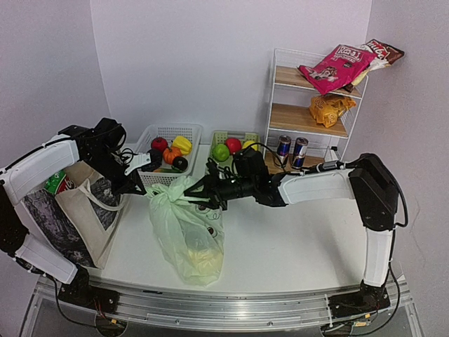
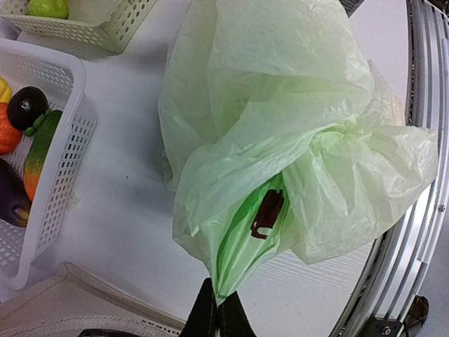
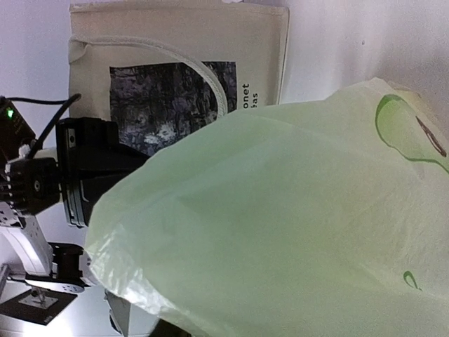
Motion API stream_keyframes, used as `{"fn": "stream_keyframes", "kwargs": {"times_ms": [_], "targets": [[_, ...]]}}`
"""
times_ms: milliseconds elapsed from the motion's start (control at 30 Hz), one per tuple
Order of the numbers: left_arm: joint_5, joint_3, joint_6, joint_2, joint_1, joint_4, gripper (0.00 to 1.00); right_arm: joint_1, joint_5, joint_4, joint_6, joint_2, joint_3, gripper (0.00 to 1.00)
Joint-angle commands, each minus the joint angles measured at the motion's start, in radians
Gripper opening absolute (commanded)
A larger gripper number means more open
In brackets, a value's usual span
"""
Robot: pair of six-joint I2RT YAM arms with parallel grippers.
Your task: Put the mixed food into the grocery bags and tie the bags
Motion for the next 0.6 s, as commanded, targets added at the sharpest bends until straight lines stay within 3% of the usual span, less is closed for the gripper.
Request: {"fn": "stream_keyframes", "kwargs": {"times_ms": [0, 167, 333, 567], "targets": [[0.023, 0.013, -0.009, -0.031, -0.005, 0.014, 0.00, 0.001, 0.046, 0.093, 0.033, 0.008, 0.008, 0.00], [0.017, 0.043, -0.051, -0.023, -0.004, 0.007, 0.00, 0.011, 0.116, 0.080, -0.051, -0.054, -0.050, 0.00], [-0.066, 0.064, -0.086, -0.031, -0.003, 0.019, 0.00, 0.074, 0.456, -0.369, -0.390, -0.213, -0.054, 0.00], [-0.211, -0.018, -0.079, -0.044, -0.003, 0.110, 0.00, 0.112, 0.786, -0.638, -0.489, -0.299, -0.129, 0.00]]}}
